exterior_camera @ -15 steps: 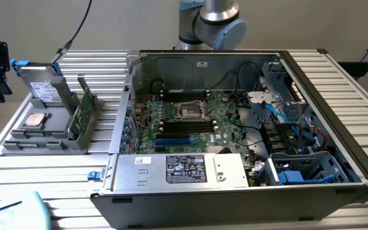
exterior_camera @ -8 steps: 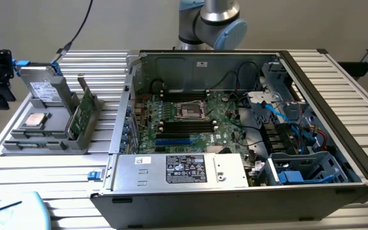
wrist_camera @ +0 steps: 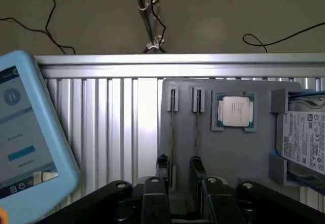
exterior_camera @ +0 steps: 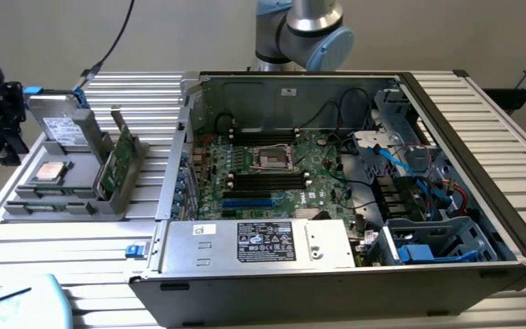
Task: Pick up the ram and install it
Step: 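Pick up the ram and move it above insertion slot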
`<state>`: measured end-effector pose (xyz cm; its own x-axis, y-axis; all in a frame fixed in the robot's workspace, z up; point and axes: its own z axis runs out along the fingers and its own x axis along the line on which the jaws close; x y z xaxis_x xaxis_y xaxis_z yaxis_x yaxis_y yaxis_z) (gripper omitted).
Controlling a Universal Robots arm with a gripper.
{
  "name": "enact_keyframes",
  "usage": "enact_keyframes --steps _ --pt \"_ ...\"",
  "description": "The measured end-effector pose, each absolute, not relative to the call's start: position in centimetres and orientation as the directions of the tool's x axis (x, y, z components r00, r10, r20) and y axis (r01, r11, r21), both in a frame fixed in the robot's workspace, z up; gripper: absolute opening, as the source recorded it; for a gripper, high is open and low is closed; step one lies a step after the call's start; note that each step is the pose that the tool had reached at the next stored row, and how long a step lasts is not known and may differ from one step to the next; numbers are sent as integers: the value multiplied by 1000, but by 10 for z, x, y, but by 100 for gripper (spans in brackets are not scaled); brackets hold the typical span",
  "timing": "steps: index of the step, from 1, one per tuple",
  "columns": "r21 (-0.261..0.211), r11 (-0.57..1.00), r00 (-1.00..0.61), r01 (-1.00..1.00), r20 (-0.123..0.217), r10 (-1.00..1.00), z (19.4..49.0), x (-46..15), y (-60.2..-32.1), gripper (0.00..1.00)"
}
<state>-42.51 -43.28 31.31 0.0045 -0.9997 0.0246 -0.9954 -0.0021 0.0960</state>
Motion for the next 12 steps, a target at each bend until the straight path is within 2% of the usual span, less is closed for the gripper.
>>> enact_keyframes --steps 12 --pt "96 -99 102 -990 25 -994 291 -424 -438 31"
